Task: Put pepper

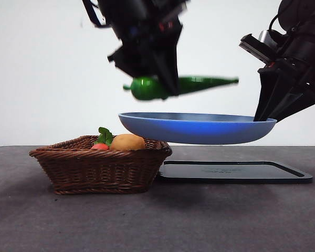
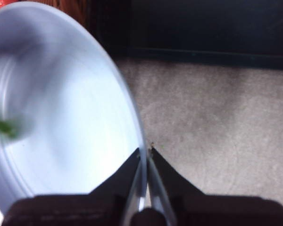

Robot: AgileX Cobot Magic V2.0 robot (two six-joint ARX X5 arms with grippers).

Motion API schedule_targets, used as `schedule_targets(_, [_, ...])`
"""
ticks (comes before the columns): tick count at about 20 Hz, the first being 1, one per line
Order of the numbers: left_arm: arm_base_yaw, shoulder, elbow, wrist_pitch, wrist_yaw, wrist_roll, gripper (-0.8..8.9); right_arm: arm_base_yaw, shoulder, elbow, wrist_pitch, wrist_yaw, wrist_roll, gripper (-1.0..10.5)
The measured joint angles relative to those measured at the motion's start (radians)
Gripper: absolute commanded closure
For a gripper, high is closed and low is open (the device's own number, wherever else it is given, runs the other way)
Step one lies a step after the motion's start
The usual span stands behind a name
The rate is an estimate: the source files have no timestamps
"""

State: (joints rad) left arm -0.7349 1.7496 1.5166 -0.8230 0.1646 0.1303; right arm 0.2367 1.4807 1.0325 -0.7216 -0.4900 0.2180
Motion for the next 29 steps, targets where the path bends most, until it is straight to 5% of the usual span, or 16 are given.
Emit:
schedule_targets(9, [-0.005, 0.102, 0.000, -0.002, -0.006, 0.019, 6.83, -0.001, 0.000, 0.000, -0.004, 0.001, 0.003, 9.4])
schedule_targets(13, [-0.014, 0.102, 0.000, 0.009, -0.006, 0.019, 5.63, -0.001, 0.000, 0.000, -0.011, 0.003, 0.002, 9.4])
schedule_targets(19, [-0.014, 0.102, 0.010, -0.025, -0.006, 0.016, 5.38, -0.001, 0.000, 0.000, -0.015, 0.003, 0.002, 9.4])
schedule_targets(29, [-0.009, 0.071, 0.306, -0.224, -0.005, 0.015, 5.39, -0.050, 0.000, 0.000, 0.034, 0.002, 0.005, 9.4])
